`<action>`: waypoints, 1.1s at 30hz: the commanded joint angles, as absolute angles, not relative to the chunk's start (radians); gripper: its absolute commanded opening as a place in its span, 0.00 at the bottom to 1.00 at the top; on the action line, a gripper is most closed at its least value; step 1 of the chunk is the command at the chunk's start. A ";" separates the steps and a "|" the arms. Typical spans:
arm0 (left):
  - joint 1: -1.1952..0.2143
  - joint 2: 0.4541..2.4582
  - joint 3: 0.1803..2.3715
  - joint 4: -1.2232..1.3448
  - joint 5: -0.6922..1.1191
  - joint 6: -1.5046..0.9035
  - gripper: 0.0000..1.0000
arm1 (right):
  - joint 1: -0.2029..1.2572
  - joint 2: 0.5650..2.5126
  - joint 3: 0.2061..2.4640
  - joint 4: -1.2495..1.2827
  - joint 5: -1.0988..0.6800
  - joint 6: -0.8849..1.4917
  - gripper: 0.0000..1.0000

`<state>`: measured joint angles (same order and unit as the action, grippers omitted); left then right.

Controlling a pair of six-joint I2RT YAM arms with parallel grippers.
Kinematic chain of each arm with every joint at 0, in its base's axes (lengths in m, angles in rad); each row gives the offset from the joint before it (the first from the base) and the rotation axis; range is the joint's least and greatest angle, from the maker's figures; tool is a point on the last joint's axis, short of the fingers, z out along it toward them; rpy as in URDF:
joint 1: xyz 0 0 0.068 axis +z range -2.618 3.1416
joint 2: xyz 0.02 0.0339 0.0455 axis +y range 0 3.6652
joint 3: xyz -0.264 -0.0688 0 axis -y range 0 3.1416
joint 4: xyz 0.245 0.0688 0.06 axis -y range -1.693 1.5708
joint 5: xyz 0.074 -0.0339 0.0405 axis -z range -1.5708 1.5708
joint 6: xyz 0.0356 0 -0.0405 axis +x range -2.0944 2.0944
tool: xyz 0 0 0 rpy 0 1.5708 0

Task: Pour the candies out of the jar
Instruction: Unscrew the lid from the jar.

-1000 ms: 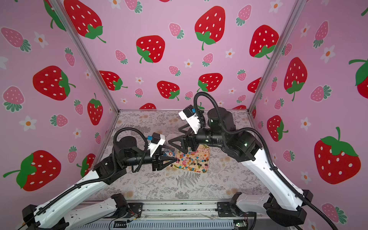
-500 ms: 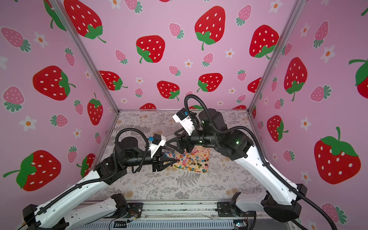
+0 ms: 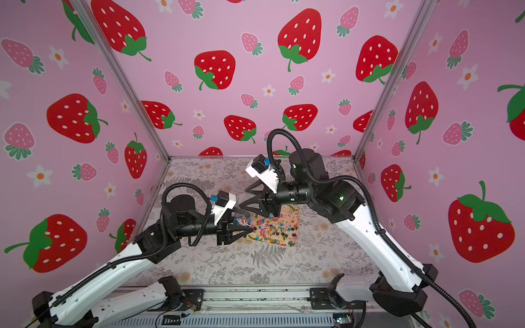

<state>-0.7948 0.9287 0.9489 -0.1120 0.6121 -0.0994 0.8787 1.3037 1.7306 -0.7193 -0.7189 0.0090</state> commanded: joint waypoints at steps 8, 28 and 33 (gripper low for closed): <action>-0.793 0.919 0.958 -0.088 0.645 -0.134 0.52 | 0.851 1.312 1.761 -0.616 -0.963 -0.127 0.54; -0.794 0.959 0.964 -0.024 0.610 -0.132 0.52 | 0.856 1.310 1.725 -0.588 -0.960 -0.065 0.64; -0.796 0.959 0.966 -0.023 0.605 -0.126 0.52 | 0.857 1.306 1.727 -0.585 -0.959 -0.060 0.72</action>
